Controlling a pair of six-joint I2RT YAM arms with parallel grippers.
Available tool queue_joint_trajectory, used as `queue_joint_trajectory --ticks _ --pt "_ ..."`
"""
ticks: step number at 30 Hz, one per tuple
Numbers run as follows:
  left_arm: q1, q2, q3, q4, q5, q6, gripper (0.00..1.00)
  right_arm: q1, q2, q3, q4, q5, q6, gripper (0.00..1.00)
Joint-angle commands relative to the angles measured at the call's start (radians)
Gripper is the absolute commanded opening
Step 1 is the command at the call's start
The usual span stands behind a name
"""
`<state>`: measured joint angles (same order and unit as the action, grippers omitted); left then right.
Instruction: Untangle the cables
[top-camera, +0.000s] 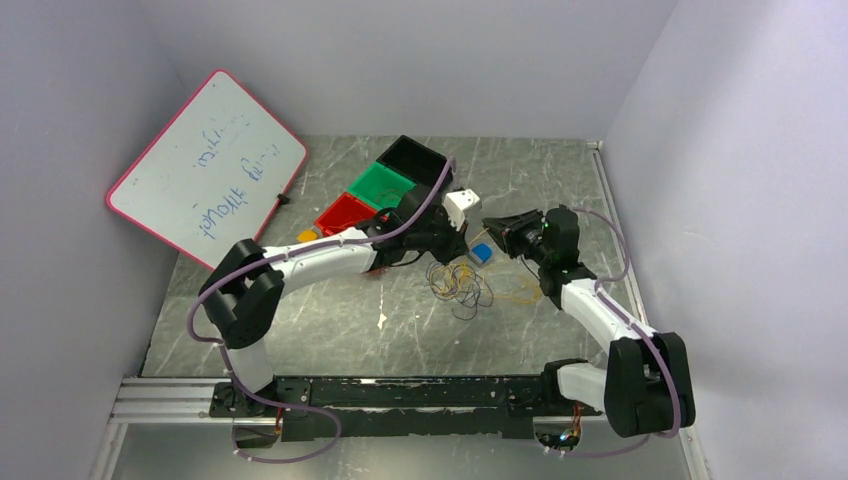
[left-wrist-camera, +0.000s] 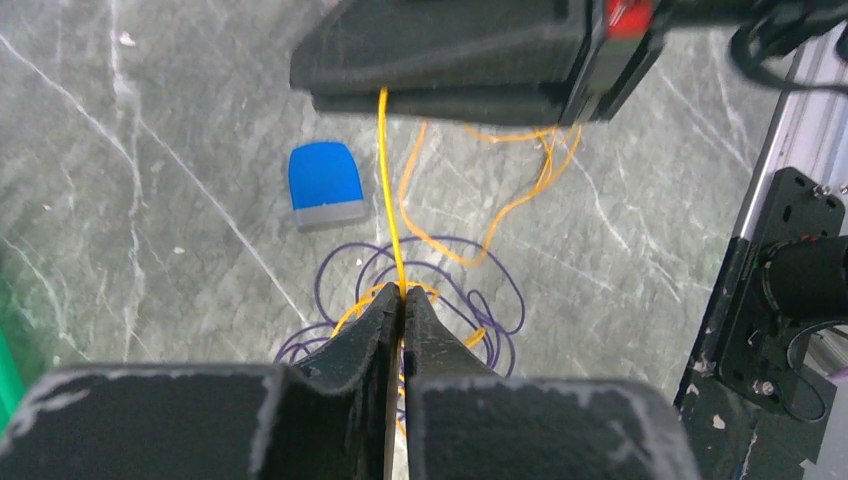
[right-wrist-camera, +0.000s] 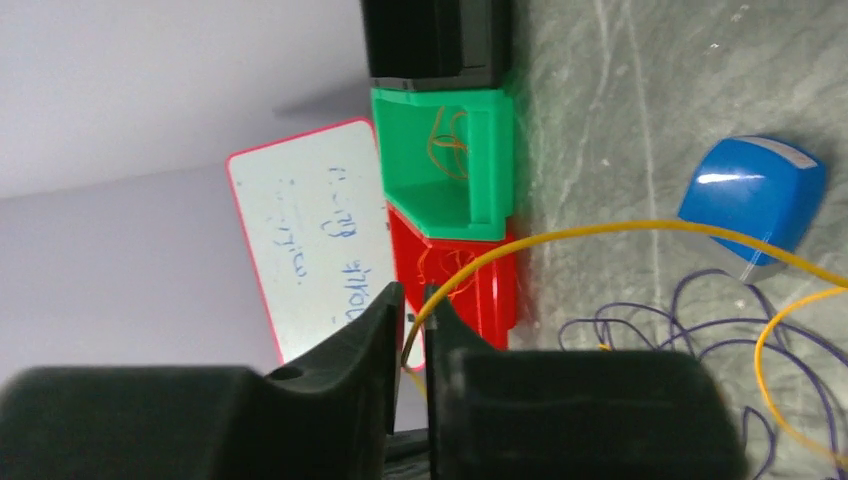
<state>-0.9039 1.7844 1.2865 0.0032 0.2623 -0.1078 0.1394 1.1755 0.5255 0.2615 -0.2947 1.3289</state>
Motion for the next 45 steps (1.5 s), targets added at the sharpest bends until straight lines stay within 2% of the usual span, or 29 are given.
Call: queue_joint_trajectory --ticks 1,2,4,11,16,21,27,34,45 --pt "0.003 0.009 -0.057 0.083 0.020 0.011 0.07 0.001 -0.028 -0.009 0.140 -0.007 0.008 0.10" --pt "0.003 0.016 -0.064 0.093 0.015 0.009 0.08 0.000 -0.050 -0.013 0.129 0.009 0.006 0.06" --pt "0.003 0.038 -0.077 0.122 0.002 0.000 0.20 0.000 -0.098 -0.015 0.084 0.051 -0.007 0.00" --pt "0.003 0.140 -0.086 0.231 0.016 -0.032 0.55 0.000 -0.178 -0.004 -0.018 0.065 -0.032 0.00" --pt "0.002 0.185 -0.117 0.295 0.054 -0.068 0.62 -0.001 -0.193 -0.002 -0.036 0.063 -0.031 0.00" --pt "0.000 0.208 -0.188 0.330 0.039 -0.087 0.53 -0.002 -0.229 0.057 -0.097 0.099 -0.069 0.00" --pt "0.000 0.219 -0.254 0.357 0.021 -0.108 0.30 -0.006 -0.280 0.151 -0.194 0.151 -0.137 0.00" --pt "0.000 0.203 -0.315 0.384 0.009 -0.132 0.09 -0.011 -0.330 0.305 -0.342 0.273 -0.286 0.00" --pt "0.000 0.181 -0.426 0.422 -0.035 -0.164 0.07 -0.012 -0.352 0.551 -0.502 0.458 -0.546 0.00"
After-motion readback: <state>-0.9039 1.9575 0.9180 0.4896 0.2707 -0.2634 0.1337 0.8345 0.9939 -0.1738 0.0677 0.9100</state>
